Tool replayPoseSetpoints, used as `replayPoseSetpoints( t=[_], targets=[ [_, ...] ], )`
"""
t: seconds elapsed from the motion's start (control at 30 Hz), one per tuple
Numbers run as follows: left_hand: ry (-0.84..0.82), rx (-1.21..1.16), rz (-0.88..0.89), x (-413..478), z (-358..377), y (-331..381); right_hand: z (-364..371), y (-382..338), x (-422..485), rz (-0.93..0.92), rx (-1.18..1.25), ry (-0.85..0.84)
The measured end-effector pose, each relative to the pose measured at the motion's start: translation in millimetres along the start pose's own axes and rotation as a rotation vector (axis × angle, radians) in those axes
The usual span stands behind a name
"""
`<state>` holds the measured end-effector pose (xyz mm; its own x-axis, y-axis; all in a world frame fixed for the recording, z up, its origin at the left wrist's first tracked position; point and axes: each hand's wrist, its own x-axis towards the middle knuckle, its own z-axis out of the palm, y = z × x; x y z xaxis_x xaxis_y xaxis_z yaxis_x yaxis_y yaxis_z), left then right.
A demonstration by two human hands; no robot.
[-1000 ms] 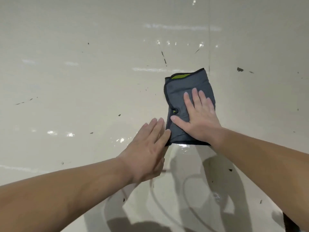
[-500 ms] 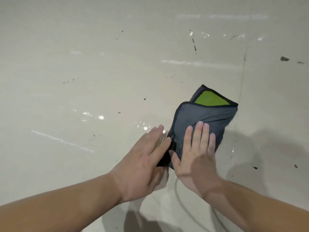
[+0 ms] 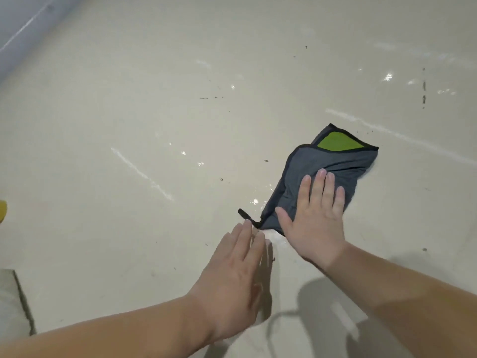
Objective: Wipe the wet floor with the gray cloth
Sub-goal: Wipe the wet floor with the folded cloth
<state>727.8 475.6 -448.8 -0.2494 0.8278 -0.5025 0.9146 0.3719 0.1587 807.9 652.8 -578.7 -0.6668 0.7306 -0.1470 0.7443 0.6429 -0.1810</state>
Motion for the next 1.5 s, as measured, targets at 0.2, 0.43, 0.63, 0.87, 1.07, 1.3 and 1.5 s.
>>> replayPoseSetpoints(
  t=[0.2,0.43,0.63,0.87,1.07,1.3,1.5],
  targets=[
    [0.001,0.010,0.024,-8.6,40.4,-33.9,6.3,-9.8,-15.0,0.034,-0.031,-0.017],
    [0.080,-0.091,0.126,-6.3,47.2,-98.7,21.3,-52.3,-74.9,-0.078,-0.020,-0.043],
    [0.128,-0.180,0.181,-9.5,57.1,-144.8,21.5,-79.4,-86.8,-0.093,-0.081,-0.181],
    [0.192,-0.295,0.038,-32.5,65.9,-179.9,18.5,-165.9,-37.2,-0.237,-0.118,-0.374],
    [0.245,-0.204,-0.099,-54.7,73.2,-210.3,17.9,-213.8,-22.8,-0.647,-0.201,-0.502],
    [0.247,-0.113,-0.032,-33.5,83.5,-198.3,-29.3,-185.3,-1.6,-0.599,-0.018,-0.189],
    [0.254,-0.097,0.033,4.7,100.1,-181.9,-97.4,-196.5,20.1,-0.523,-0.283,-0.409]
  ],
)
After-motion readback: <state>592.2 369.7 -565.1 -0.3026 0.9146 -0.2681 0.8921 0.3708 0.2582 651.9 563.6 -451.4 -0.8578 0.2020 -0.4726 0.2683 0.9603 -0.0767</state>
